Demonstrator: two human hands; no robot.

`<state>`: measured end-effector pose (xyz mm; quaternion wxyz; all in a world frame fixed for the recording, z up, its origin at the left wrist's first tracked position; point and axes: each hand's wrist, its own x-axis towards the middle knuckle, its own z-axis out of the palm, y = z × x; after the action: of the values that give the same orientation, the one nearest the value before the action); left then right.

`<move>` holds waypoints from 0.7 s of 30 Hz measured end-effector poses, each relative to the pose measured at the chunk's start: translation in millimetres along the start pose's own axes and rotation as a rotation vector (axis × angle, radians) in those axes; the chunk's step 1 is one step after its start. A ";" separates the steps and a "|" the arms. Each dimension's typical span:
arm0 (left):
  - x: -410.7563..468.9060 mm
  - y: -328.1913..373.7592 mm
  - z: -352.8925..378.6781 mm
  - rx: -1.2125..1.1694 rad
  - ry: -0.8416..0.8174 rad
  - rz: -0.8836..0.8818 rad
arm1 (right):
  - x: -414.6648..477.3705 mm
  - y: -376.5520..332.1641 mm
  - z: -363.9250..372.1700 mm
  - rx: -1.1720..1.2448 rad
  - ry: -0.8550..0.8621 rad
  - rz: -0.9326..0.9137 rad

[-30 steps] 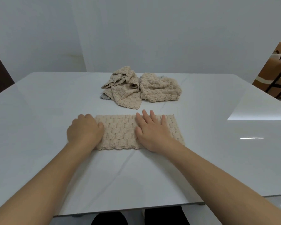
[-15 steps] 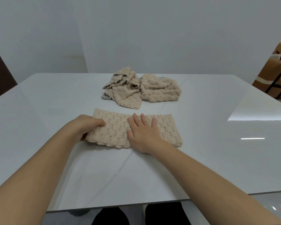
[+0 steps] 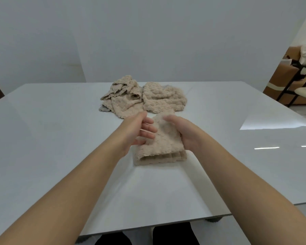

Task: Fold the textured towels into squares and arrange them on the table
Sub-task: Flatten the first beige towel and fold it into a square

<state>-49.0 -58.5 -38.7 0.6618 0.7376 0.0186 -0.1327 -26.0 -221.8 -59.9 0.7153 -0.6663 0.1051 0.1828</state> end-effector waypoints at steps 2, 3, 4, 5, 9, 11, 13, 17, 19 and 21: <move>1.9 -9.5 6.6 0.030 0.093 0.102 | 4.9 6.1 -10.4 -0.206 0.172 -0.046; 3.5 -15.0 8.6 0.119 0.143 0.175 | 6.7 8.9 -13.6 -0.260 0.217 -0.075; 5.6 -20.7 9.7 0.250 0.192 0.253 | 9.1 11.5 -15.8 -0.311 0.248 -0.112; 7.3 -27.0 10.3 0.393 0.230 0.332 | 11.5 13.3 -17.3 -0.385 0.284 -0.155; 16.6 -50.5 10.3 0.829 0.160 0.506 | 20.5 16.7 -12.7 -0.789 0.443 -0.347; 20.3 -57.2 10.5 0.943 0.080 0.446 | 24.3 19.8 -8.2 -0.842 0.461 -0.399; 22.3 -62.1 10.3 1.038 0.020 0.375 | 26.3 24.7 -4.8 -0.882 0.475 -0.427; 24.5 -69.3 8.8 1.194 -0.005 0.323 | 29.0 37.6 -0.3 -1.092 0.538 -0.495; 24.8 -73.1 9.2 1.239 -0.001 0.309 | 28.4 40.8 0.1 -1.177 0.582 -0.520; 23.8 -75.9 11.6 1.274 0.010 0.302 | 27.1 41.9 -0.6 -1.217 0.618 -0.484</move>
<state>-43.5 -64.0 -118.7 0.1066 0.9805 -0.1641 -0.0199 -18.1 -217.2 -108.9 0.1754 -0.9723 0.0314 -0.1514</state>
